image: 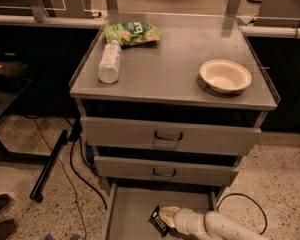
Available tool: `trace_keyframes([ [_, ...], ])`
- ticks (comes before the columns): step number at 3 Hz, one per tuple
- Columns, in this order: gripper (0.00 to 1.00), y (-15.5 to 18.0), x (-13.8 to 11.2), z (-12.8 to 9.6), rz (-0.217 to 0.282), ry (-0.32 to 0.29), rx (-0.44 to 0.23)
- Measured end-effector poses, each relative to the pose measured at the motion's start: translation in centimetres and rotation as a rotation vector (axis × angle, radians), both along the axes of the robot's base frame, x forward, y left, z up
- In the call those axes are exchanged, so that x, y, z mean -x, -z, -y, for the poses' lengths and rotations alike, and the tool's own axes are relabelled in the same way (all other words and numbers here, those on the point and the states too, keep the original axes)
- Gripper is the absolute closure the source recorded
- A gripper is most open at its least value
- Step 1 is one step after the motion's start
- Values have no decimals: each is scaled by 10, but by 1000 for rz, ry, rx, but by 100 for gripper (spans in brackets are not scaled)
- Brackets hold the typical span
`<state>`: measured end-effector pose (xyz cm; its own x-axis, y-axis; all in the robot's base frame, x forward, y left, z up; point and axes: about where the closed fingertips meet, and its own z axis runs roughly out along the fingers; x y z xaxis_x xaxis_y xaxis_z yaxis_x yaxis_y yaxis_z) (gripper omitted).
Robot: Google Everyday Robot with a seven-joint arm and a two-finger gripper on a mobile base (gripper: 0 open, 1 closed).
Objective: Pick rxbar chocolate from bottom drawer and place on counter
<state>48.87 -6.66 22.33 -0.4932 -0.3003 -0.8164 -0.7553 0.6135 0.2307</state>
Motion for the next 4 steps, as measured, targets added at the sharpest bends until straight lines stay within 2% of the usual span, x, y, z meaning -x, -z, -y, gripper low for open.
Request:
trace_keyframes([
  [1,100,-43,6,7,-5,-6,44],
  [2,100,-43,6,7,-5,-5,44],
  [3,100,-59,11,8,4,11,36],
  [4,100,-105,21,7,42,7,12],
])
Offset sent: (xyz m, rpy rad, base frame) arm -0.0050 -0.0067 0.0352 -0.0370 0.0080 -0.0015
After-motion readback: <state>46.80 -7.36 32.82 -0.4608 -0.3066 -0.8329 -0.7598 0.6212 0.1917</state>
